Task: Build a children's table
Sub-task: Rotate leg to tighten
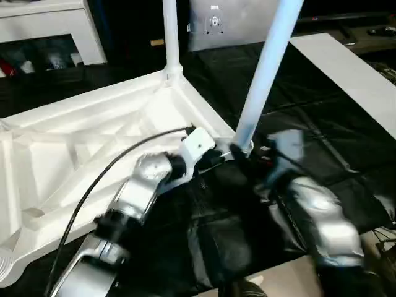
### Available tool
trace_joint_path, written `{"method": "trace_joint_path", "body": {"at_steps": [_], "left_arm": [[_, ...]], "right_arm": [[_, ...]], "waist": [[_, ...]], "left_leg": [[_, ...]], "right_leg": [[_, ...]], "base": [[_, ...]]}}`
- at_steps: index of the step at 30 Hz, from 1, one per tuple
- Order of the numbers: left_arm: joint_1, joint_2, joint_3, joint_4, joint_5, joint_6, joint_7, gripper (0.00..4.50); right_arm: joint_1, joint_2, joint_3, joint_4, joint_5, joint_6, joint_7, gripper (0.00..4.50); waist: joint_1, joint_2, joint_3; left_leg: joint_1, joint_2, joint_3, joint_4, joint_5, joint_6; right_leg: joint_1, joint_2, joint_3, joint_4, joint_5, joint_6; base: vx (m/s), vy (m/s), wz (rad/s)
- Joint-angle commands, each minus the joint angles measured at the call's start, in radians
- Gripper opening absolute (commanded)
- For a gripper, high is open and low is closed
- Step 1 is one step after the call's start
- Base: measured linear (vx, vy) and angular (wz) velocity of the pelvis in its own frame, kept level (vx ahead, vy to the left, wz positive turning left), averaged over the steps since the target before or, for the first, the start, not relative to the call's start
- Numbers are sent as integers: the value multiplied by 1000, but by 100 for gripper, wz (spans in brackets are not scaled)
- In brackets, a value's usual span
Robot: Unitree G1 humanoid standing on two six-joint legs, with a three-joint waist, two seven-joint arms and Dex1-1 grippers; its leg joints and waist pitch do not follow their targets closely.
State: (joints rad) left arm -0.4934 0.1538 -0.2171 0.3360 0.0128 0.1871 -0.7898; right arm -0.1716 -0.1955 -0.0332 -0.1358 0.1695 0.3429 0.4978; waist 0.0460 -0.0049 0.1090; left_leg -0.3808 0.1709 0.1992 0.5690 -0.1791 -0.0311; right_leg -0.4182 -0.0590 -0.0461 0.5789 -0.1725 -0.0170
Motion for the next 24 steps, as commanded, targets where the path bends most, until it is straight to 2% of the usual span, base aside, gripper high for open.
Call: {"method": "trace_joint_path", "body": {"at_steps": [1,4,5,6,7,8,9,10,11,12,13,14,15,16,17,18,19,20,21,22,24], "left_arm": [[39,9,12,-61,-36,1,-30,100],[70,24,27,-116,-49,32,-32,139],[88,37,32,-150,-53,52,-31,139],[129,68,42,-222,-67,98,-38,147],[162,96,48,-283,-77,139,-47,157],[183,115,50,-320,-85,164,-53,171],[221,145,58,-388,-100,209,-65,183],[242,162,62,-428,-110,235,-73,188],[260,177,65,-462,-118,262,-78,193],[324,230,72,-579,-146,359,-99,193],[375,271,76,-660,-160,428,-112,215],[378,273,76,-664,-160,431,-112,227],[429,314,79,-733,-166,501,-115,233],[444,324,80,-751,-165,521,-113,238],[473,344,82,-784,-153,555,-98,247],[514,356,99,-827,-132,625,-52,247],[524,357,106,-838,-128,647,-37,271],[531,355,111,-843,-122,655,-27,271],[544,348,123,-855,-108,680,-2,278],[554,339,132,-870,-96,709,25,281],[555,338,132,-871,-96,711,27,291]], "right_arm": [[21,-30,-3,-77,52,20,70,450],[27,-41,-7,-108,85,36,98,450],[26,-44,-8,-121,100,47,105,450],[17,-49,-2,-139,119,66,115,450],[5,-49,8,-145,126,79,116,450],[-1,-51,13,-150,133,90,116,450],[-22,-42,26,-145,137,99,111,450],[-34,-35,32,-140,140,103,107,450],[-46,-29,38,-135,142,107,104,450],[-90,2,59,-91,126,110,84,450],[-127,27,77,-44,105,110,64,450],[-129,28,78,-42,104,110,64,450],[-171,53,97,17,81,112,42,450],[-184,61,103,37,73,110,35,450],[-216,78,111,82,61,110,18,450],[-272,111,126,161,56,114,7,450],[-288,120,132,183,56,114,8,450],[-302,126,137,204,50,106,6,450],[-335,143,145,257,34,87,-3,450],[-365,159,146,312,24,73,-20,450],[-367,160,146,315,23,71,-21,450]], "waist": [[4,-16,-80],[-1,-18,-77],[-3,-18,-73],[-2,-18,-71],[-8,-22,-68],[-11,-20,-65],[-12,-18,-66],[-16,-18,-63],[-15,-17,-60],[-15,-18,-60],[-17,-13,-57],[-16,-12,-56],[-20,-10,-55],[-20,-9,-54],[-17,-6,-51],[-18,-4,-56],[-20,-3,-57],[-17,-2,-57],[-15,-1,-59],[-15,-1,-59],[-14,-3,-62]], "left_leg": [[13,64,-24,-47,-55,155],[14,63,-23,-48,-85,145],[14,63,-23,-50,-109,132],[15,67,-27,-52,-134,109],[10,67,-30,-56,-151,92],[11,64,-29,-58,-163,88],[19,63,-28,-56,-178,71],[17,62,-29,-58,-185,58],[22,62,-27,-58,-197,55],[25,64,-29,-59,-212,39],[17,62,-33,-64,-215,29],[24,63,-31,-63,-228,21],[26,61,-33,-63,-249,8],[25,60,-32,-65,-252,3],[32,59,-29,-65,-270,-4],[32,60,-32,-64,-269,-17],[28,59,-33,-66,-265,-20],[33,60,-31,-66,-266,-20],[32,60,-30,-66,-254,-25],[32,60,-30,-66,-254,-25],[29,58,-30,-65,-236,-26]], "right_leg": [[66,-86,50,-39,-44,-250],[61,-84,47,-46,-107,-240],[56,-84,48,-53,-163,-227],[58,-88,48,-52,-209,-222],[59,-89,47,-54,-258,-206],[55,-85,47,-60,-289,-194],[49,-85,49,-61,-323,-184],[47,-82,49,-63,-353,-173],[40,-79,50,-69,-373,-166],[39,-81,52,-64,-384,-168],[41,-82,51,-63,-399,-169],[35,-81,52,-65,-412,-167],[34,-79,53,-64,-428,-168],[34,-77,54,-66,-435,-164],[27,-73,56,-74,-448,-150],[29,-73,56,-64,-415,-161],[34,-71,55,-61,-398,-161],[29,-69,56,-65,-392,-156],[32,-69,58,-58,-339,-167],[32,-69,58,-58,-339,-167],[37,-68,56,-54,-298,-171]], "base": [[0,0,0],[0,0,0],[0,0,0],[0,0,0],[0,0,0],[0,0,0],[0,0,0],[0,0,0],[0,0,0],[0,0,0],[0,0,0],[0,0,0],[0,0,0],[0,0,0],[0,0,0],[0,0,0],[0,0,0],[0,0,0],[0,0,0],[0,0,0],[0,0,0]]}}
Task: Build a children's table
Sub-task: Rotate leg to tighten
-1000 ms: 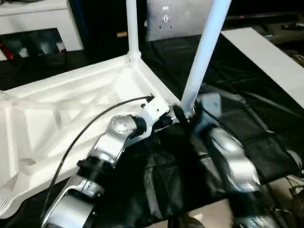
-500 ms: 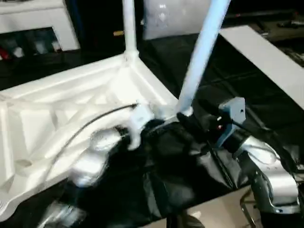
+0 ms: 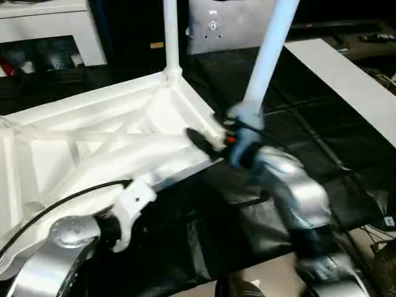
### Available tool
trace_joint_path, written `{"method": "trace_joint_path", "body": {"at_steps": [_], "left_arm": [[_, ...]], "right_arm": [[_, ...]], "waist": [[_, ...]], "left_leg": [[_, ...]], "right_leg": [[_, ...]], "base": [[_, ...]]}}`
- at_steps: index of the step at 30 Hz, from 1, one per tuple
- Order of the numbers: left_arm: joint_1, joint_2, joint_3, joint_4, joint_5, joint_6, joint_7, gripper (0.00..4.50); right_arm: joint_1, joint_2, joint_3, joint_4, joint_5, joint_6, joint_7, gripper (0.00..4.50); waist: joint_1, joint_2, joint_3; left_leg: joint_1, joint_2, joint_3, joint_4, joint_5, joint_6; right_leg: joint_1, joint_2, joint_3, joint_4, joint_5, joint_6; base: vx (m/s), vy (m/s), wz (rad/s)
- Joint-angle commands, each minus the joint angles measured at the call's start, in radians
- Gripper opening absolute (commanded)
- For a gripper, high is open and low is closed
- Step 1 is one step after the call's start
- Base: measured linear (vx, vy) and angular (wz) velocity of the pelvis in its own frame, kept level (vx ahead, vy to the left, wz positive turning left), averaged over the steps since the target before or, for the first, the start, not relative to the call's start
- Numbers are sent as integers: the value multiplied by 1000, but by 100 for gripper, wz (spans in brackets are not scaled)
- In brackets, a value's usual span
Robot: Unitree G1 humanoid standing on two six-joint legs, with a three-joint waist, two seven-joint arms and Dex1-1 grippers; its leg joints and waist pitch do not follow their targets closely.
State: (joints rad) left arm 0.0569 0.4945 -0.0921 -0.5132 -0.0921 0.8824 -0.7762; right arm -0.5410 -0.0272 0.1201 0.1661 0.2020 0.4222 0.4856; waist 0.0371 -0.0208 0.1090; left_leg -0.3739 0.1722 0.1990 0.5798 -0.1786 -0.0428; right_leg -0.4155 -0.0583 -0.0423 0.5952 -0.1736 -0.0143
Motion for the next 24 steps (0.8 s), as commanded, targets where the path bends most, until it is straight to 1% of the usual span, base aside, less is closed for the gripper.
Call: {"method": "trace_joint_path", "body": {"at_steps": [1,2,3,4,5,6,7,8,9,10,11,12,13,15,16,17,18,19,20,21,22,23,24], "left_arm": [[23,-17,21,-49,18,77,63,291],[33,-27,29,-59,28,103,94,307],[37,-32,34,-64,35,119,113,317],[37,-32,34,-64,35,119,113,317],[40,-41,44,-68,45,137,138,317],[41,-46,55,-66,58,142,158,317],[41,-46,61,-66,63,145,178,317],[40,-46,64,-66,67,143,192,317],[38,-47,65,-65,70,141,203,317],[38,-47,65,-65,70,141,203,317],[33,-51,67,-59,72,132,212,317],[21,-58,70,-45,76,119,230,317],[16,-63,73,-38,76,115,237,317],[10,-67,76,-32,76,112,244,317],[-1,-70,76,-23,77,107,255,317],[-1,-70,76,-23,77,107,255,317],[-12,-77,77,-14,78,103,267,317],[-24,-80,75,-3,83,92,278,317],[-24,-80,75,-3,83,92,278,317],[-31,-82,73,4,87,85,286,317],[-43,-89,72,15,91,66,299,317],[-53,-101,72,26,95,38,315,317],[-59,-111,72,32,98,17,327,317]], "right_arm": [[-55,26,-19,124,-19,-47,-41,450],[-87,45,-34,190,-19,-65,-66,450],[-107,56,-45,231,-18,-76,-82,450],[-107,56,-45,231,-18,-76,-82,450],[-137,70,-75,294,-12,-94,-127,450],[-167,79,-109,360,-17,-135,-197,450],[-199,82,-143,435,-20,-193,-268,450],[-222,79,-162,491,-33,-231,-335,450],[-245,70,-169,539,-51,-241,-398,450],[-246,69,-170,541,-52,-241,-401,450],[-262,58,-182,578,-50,-234,-423,450],[-288,30,-215,634,-26,-240,-407,450],[-297,18,-226,652,-18,-246,-397,450],[-305,6,-236,669,-9,-256,-383,450],[-315,-20,-254,690,-2,-274,-376,450],[-315,-20,-254,690,-2,-274,-376,450],[-326,-46,-267,714,-2,-294,-378,450],[-334,-78,-281,735,-3,-312,-382,450],[-334,-78,-281,735,-3,-312,-382,450],[-340,-100,-289,750,-4,-325,-385,450],[-348,-133,-298,776,-7,-350,-385,450],[-349,-168,-287,787,-20,-379,-355,450],[-346,-186,-284,788,-20,-398,-323,450]], "waist": [[-9,9,-67],[-11,10,-68],[-10,7,-69],[-7,7,-68],[-9,7,-72],[-9,3,-71],[-8,7,-72],[-8,8,-72],[-5,7,-72],[-5,7,-72],[-5,6,-70],[-3,6,-70],[0,7,-70],[7,6,-68],[9,5,-68],[12,8,-69],[13,7,-70],[14,8,-71],[17,8,-72],[20,6,-74],[20,7,-75],[24,6,-76],[26,6,-77]], "left_leg": [[18,57,-30,-72,-211,-12],[15,55,-29,-72,-208,-11],[18,54,-27,-69,-202,-7],[18,53,-26,-69,-199,-1],[19,54,-26,-67,-187,0],[18,52,-25,-67,-186,4],[20,54,-25,-65,-183,-3],[22,51,-25,-65,-191,-9],[25,50,-22,-63,-205,-10],[25,50,-22,-63,-205,-10],[25,50,-22,-64,-215,-14],[25,49,-23,-65,-241,-18],[30,50,-23,-63,-267,-22],[29,50,-23,-64,-284,-24],[29,51,-24,-64,-285,-24],[31,51,-24,-63,-291,-27],[28,50,-25,-64,-287,-28],[31,50,-24,-62,-292,-29],[35,49,-21,-60,-293,-28],[31,50,-20,-58,-275,-22],[27,49,-22,-58,-264,-20],[28,49,-19,-55,-253,-12],[23,48,-18,-52,-239,-7]], "right_leg": [[40,-74,54,-61,-248,-190],[42,-75,52,-61,-246,-193],[41,-73,53,-64,-238,-193],[41,-71,52,-64,-235,-188],[42,-72,52,-59,-213,-191],[42,-68,51,-61,-213,-190],[39,-72,51,-60,-213,-193],[37,-70,49,-60,-224,-194],[35,-67,49,-62,-232,-183],[35,-67,49,-62,-232,-183],[33,-63,49,-61,-238,-178],[33,-63,48,-60,-261,-171],[29,-62,48,-63,-279,-162],[29,-62,48,-65,-292,-150],[28,-62,48,-65,-294,-145],[26,-62,48,-65,-293,-145],[29,-62,48,-62,-280,-146],[27,-61,46,-64,-281,-150],[24,-61,47,-66,-278,-152],[28,-63,49,-63,-255,-157],[30,-62,47,-60,-246,-159],[29,-62,47,-62,-238,-162],[32,-60,46,-59,-220,-164]], "base": [[0,0,0],[0,0,0],[0,0,0],[0,0,0],[0,0,0],[0,0,0],[0,0,0],[0,0,0],[0,0,0],[0,0,0],[0,0,0],[0,0,0],[0,0,0],[0,0,0],[0,0,0],[0,0,0],[0,0,0],[0,0,0],[0,0,0],[0,0,0],[0,0,0],[0,0,0],[0,0,0]]}}
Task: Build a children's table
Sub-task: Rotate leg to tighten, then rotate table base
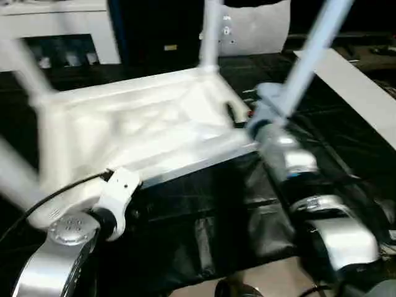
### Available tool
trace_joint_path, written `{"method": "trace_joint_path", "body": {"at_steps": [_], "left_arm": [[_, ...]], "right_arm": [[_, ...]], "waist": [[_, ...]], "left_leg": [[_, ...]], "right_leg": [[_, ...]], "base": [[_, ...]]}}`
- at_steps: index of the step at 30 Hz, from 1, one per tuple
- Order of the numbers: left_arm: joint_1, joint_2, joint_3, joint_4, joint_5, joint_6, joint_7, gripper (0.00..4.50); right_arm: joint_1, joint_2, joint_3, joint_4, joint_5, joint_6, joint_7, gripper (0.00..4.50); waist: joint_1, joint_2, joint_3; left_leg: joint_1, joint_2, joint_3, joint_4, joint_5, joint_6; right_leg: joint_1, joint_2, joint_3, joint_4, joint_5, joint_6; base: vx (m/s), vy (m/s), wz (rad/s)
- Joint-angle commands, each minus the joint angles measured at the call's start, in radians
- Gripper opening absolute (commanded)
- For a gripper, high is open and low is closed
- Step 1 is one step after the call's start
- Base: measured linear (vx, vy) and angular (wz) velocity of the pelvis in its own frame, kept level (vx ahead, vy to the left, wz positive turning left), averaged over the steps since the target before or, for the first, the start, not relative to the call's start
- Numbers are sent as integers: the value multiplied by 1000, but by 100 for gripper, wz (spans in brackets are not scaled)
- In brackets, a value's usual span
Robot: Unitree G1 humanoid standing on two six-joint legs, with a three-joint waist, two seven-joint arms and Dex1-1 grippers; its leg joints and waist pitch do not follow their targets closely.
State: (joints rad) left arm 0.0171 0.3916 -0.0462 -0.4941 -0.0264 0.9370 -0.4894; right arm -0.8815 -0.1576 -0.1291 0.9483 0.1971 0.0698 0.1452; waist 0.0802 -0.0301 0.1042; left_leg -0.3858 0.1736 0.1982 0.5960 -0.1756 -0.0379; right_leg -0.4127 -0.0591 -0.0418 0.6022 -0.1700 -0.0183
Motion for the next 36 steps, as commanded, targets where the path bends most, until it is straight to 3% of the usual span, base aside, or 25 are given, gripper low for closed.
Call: {"method": "trace_joint_path", "body": {"at_steps": [1,3,4,6,8,9,10,11,13,17,18,19,23,24,27,28,29,30,31,33,34,35,36], "left_arm": [[-25,-18,26,19,34,-59,54,317],[-22,-40,34,18,28,-80,68,317],[-6,-76,52,12,12,-134,95,317],[4,-91,60,8,5,-164,106,317],[56,-148,99,-34,-15,-203,149,317],[121,-202,135,-81,-31,-251,186,317],[127,-208,139,-86,-32,-257,190,317],[152,-230,155,-103,-39,-282,205,317],[198,-248,170,-124,-23,-336,242,317],[332,-299,193,-188,12,-453,313,326],[374,-317,191,-208,22,-479,329,357],[414,-339,188,-227,26,-502,344,357],[498,-409,203,-248,55,-580,412,367],[491,-418,232,-232,51,-607,438,397],[469,-406,248,-212,43,-613,435,412],[411,-360,287,-162,29,-642,420,412],[411,-360,287,-162,29,-642,420,428],[342,-306,319,-116,-3,-656,378,441],[335,-301,322,-112,-6,-657,374,447],[249,-234,345,-48,-58,-658,304,449],[214,-208,355,-18,-74,-653,283,449],[214,-208,355,-18,-74,-653,283,449],[179,-190,369,17,-91,-633,272,449]], "right_arm": [[-9,-72,-34,18,-16,-70,51,450],[-4,-75,-39,2,1,-67,104,450],[10,-75,-35,-23,18,-75,171,450],[20,-76,-26,-38,17,-83,192,450],[89,-62,9,-146,23,-67,247,450],[181,-58,64,-291,30,-18,307,450],[191,-58,70,-308,32,-8,313,450],[228,-60,91,-369,42,30,335,450],[290,-71,132,-473,75,79,383,450],[446,-103,237,-715,122,131,470,450],[484,-112,260,-772,132,152,484,450],[518,-122,284,-822,142,163,499,450],[607,-122,301,-967,148,250,507,450],[633,-124,311,-1008,145,275,499,450],[642,-124,314,-1019,140,284,489,450],[661,-126,317,-1045,135,311,452,450],[661,-126,317,-1045,135,311,452,450],[675,-126,317,-1054,128,343,414,450],[676,-126,317,-1055,127,347,411,450],[697,-121,318,-1073,103,385,390,450],[703,-118,318,-1076,88,400,378,450],[703,-118,318,-1076,88,400,378,450],[700,-117,320,-1067,67,403,362,450]], "waist": [[-13,15,-74],[-13,17,-71],[-19,11,-73],[-27,8,-71],[-34,7,-69],[-40,5,-67],[-39,7,-67],[-46,4,-63],[-44,8,-62],[-45,12,-45],[-43,12,-42],[-46,11,-36],[-46,10,-30],[-46,8,-29],[-50,8,-27],[-52,2,-24],[-46,5,-26],[-50,8,-21],[-52,11,-20],[-53,14,-24],[-53,13,-22],[-50,14,-27],[-56,12,-27]], "left_leg": [[32,48,-18,-68,-231,-5],[22,46,-22,-69,-220,4],[18,46,-22,-67,-224,14],[13,47,-24,-67,-225,32],[7,48,-26,-68,-211,45],[7,51,-27,-68,-205,50],[4,55,-29,-70,-193,58],[-1,52,-29,-71,-189,65],[10,52,-25,-71,-228,82],[15,64,-32,-85,-326,48],[16,65,-34,-89,-348,36],[15,64,-36,-92,-371,28],[21,63,-40,-96,-431,5],[22,60,-42,-95,-435,3],[21,57,-48,-99,-448,-1],[20,56,-48,-99,-451,-3],[35,49,-46,-93,-463,-7],[37,45,-48,-92,-481,-11],[38,45,-53,-96,-502,-23],[33,50,-59,-102,-512,-36],[33,49,-59,-104,-506,-36],[41,47,-57,-102,-511,-38],[23,54,-63,-109,-492,-47]], "right_leg": [[32,-60,44,-64,-206,-161],[37,-62,42,-60,-190,-164],[43,-63,41,-61,-187,-167],[45,-68,41,-66,-194,-176],[48,-69,39,-66,-196,-180],[47,-69,39,-68,-190,-180],[54,-70,39,-71,-176,-169],[52,-63,38,-71,-171,-170],[40,-59,36,-83,-234,-171],[28,-58,36,-99,-370,-115],[29,-59,37,-106,-403,-92],[24,-59,38,-110,-432,-81],[15,-59,39,-123,-512,-39],[15,-59,39,-126,-524,-25],[14,-61,35,-129,-545,-8],[14,-61,34,-131,-556,-3],[0,-58,36,-137,-589,20],[-4,-58,34,-144,-615,28],[-2,-57,29,-142,-625,30],[9,-60,29,-133,-579,21],[7,-59,31,-134,-567,21],[0,-58,35,-130,-537,5],[19,-65,36,-115,-482,-24]], "base": [[0,0,0],[0,0,0],[0,0,0],[0,0,0],[0,0,0],[0,0,0],[0,0,0],[0,0,0],[0,0,0],[0,0,0],[0,0,0],[0,0,0],[0,0,0],[0,0,0],[0,0,0],[0,0,0],[0,0,0],[0,0,0],[-52,2,-1],[0,0,0],[0,0,0],[0,0,0],[0,0,0]]}}
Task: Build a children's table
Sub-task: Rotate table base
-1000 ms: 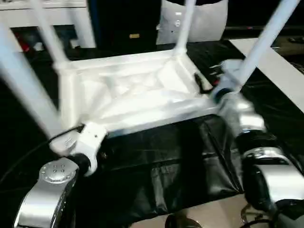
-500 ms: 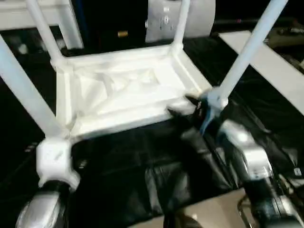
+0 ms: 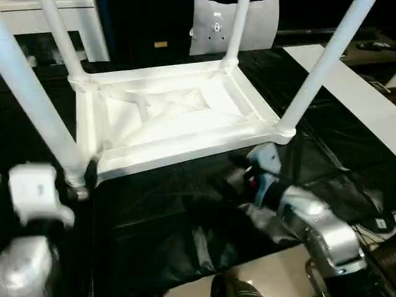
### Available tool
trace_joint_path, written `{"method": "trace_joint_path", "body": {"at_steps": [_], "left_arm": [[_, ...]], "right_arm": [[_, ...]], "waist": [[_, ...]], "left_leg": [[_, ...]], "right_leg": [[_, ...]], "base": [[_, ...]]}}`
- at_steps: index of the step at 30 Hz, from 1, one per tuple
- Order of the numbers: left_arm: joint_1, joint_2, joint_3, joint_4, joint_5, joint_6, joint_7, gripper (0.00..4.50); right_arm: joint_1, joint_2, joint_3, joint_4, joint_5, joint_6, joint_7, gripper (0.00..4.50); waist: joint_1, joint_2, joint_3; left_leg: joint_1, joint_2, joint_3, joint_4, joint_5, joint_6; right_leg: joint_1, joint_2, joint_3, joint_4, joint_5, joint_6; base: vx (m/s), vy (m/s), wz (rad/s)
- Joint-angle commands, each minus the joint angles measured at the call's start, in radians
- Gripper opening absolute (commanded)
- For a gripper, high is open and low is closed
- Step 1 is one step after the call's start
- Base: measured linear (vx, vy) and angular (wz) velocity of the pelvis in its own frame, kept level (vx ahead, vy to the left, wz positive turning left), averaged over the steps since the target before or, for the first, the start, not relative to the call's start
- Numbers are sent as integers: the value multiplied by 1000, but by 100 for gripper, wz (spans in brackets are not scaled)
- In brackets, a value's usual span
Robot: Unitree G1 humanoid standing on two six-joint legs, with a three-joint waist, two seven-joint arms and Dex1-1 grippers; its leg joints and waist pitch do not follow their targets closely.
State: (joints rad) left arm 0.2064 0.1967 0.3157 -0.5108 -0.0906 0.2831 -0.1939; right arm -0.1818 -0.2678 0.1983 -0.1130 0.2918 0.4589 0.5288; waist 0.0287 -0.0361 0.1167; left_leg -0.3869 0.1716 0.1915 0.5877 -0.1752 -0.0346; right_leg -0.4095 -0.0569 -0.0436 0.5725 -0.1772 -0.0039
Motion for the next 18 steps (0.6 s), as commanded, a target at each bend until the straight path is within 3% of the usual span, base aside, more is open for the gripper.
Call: {"method": "trace_joint_path", "body": {"at_steps": [1,3,4,7,10,11,12,13,15,18], "left_arm": [[-43,23,8,69,-32,26,-38,449],[-125,58,-3,154,-68,43,-88,449],[-128,59,-3,157,-70,44,-90,449],[-221,74,-1,245,-137,69,-143,449],[-273,93,-17,290,-217,88,-243,449],[-273,93,-17,290,-217,88,-243,449],[-280,127,-56,279,-274,114,-361,449],[-280,127,-56,279,-274,114,-361,449],[-264,166,-90,236,-360,187,-471,449],[-249,214,-158,184,-452,279,-590,449]], "right_arm": [[-5,-2,-10,8,-41,17,-41,450],[-27,11,-18,47,-65,31,-99,450],[-28,11,-18,48,-65,32,-102,450],[-64,19,-36,124,-96,44,-178,450],[-111,34,-73,216,-123,21,-233,450],[-111,34,-73,216,-123,21,-233,450],[-163,55,-107,305,-123,-14,-267,450],[-163,56,-107,305,-123,-14,-267,450],[-207,64,-110,376,-125,-35,-268,450],[-268,77,-94,482,-137,-64,-259,450]], "waist": [[-4,18,-41],[0,21,-46],[0,21,-45],[6,24,-51],[13,25,-57],[14,27,-58],[16,25,-61],[18,33,-65],[23,33,-65],[26,24,-74]], "left_leg": [[25,54,-55,-100,-485,-52],[40,49,-46,-92,-477,-49],[35,49,-46,-94,-466,-52],[45,49,-37,-87,-438,-56],[42,50,-32,-86,-387,-53],[42,51,-33,-87,-386,-55],[39,52,-31,-85,-368,-54],[39,53,-30,-85,-342,-56],[42,54,-23,-83,-320,-55],[35,53,-19,-79,-240,-38]], "right_leg": [[14,-68,39,-85,-470,-42],[2,-68,46,-85,-446,-58],[6,-68,45,-81,-439,-68],[2,-67,50,-75,-377,-101],[10,-70,51,-65,-320,-129],[10,-67,50,-64,-320,-133],[14,-72,51,-61,-297,-142],[15,-70,50,-56,-262,-154],[14,-67,51,-48,-207,-174],[26,-67,50,-34,-138,-199]], "base": [[0,0,0],[0,0,0],[0,0,0],[0,0,0],[0,0,0],[0,0,0],[0,0,0],[0,0,0],[0,0,0],[0,0,0]]}}
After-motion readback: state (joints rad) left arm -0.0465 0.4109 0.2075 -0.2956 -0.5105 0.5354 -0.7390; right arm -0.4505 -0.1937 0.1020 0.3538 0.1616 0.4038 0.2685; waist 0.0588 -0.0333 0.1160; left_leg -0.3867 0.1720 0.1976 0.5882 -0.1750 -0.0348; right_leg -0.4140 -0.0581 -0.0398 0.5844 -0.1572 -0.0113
